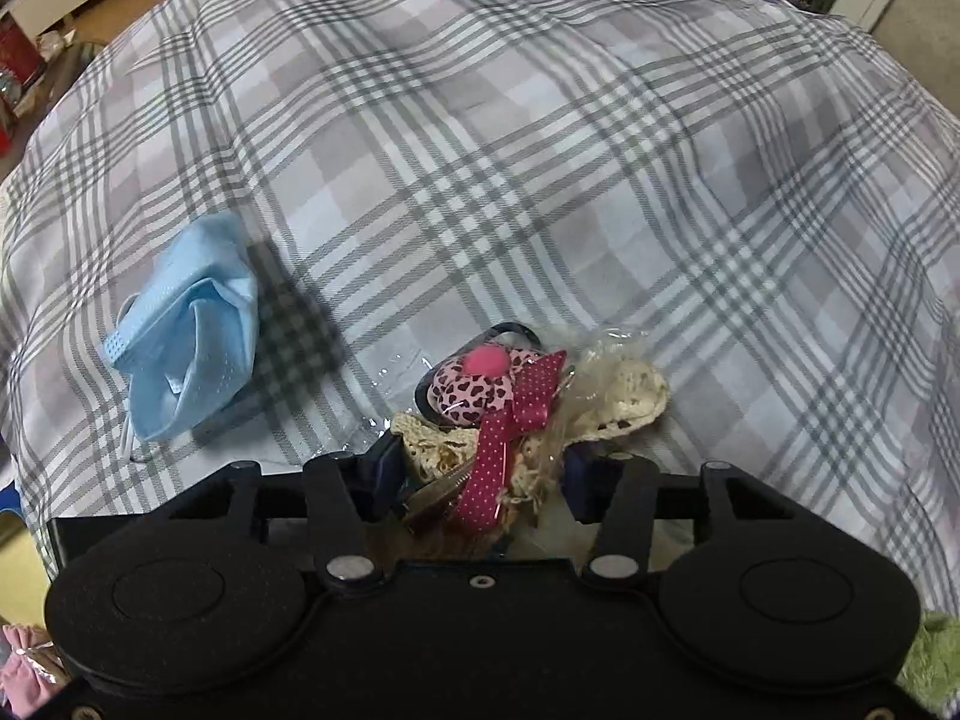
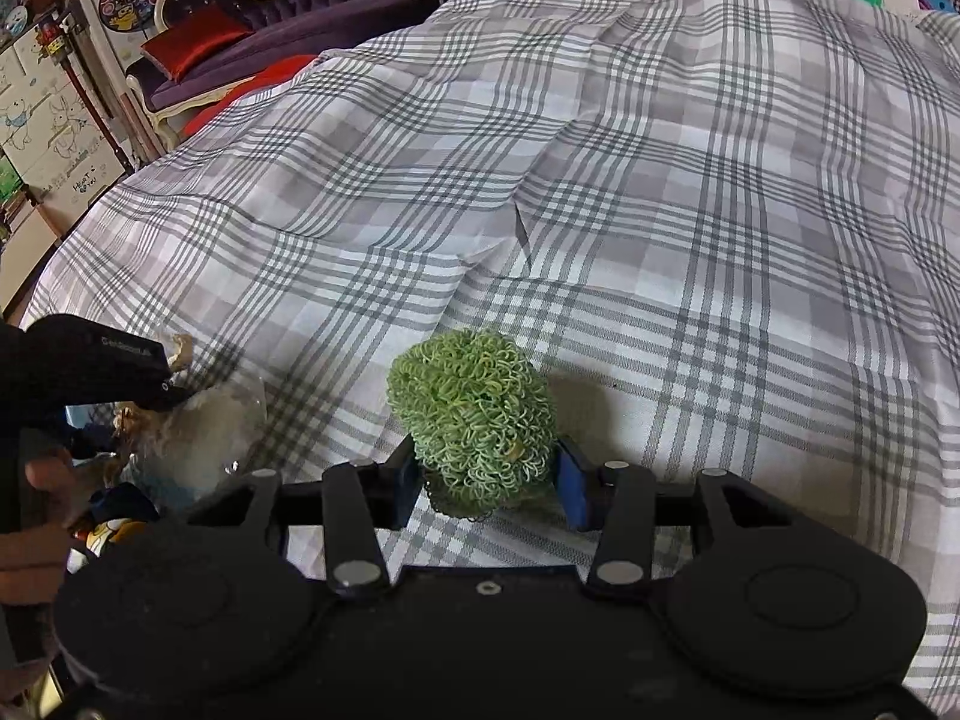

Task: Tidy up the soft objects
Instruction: 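Grasp the lace bundle with pink leopard hair clip using the left tool, then carry the lace bundle and scrubber ball to the gold tray and release both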

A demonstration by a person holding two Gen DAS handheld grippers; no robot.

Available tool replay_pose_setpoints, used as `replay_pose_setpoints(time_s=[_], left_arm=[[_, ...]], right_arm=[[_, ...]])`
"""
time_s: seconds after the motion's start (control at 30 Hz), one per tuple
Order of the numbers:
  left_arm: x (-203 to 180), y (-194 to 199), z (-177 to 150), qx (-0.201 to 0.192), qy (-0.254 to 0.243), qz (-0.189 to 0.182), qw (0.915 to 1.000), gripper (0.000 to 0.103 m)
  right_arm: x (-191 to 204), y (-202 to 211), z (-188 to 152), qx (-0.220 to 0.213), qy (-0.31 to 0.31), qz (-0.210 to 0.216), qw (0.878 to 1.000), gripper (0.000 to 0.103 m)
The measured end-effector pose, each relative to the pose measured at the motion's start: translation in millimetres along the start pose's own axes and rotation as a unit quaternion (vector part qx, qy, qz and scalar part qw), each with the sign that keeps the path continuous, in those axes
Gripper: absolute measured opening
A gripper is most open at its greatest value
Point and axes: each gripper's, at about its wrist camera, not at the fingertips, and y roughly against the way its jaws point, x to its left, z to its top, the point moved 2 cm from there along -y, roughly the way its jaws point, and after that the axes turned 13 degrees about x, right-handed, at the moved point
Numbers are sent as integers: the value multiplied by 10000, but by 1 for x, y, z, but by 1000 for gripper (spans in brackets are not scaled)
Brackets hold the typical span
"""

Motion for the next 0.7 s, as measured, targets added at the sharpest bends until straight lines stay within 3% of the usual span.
replay_pose_setpoints(time_s=[0.13, 0.4, 0.53, 0.7], left_arm=[[-9, 18, -10, -142, -197, -4, 9997, 44], [-41, 84, -40, -530, -763, -429, 9947, 44], [-66, 113, -63, -686, -1291, -441, 9883, 44], [-97, 130, -111, -576, -1941, -658, 9771, 44]], right_arm=[[0, 3, 1, -103, -2, -77, 9999, 45], [-15, 29, -2, -345, -99, -365, 9987, 45], [-35, 46, -19, -249, -202, -406, 9987, 45], [-63, 64, -45, -83, -237, -831, 9962, 45]])
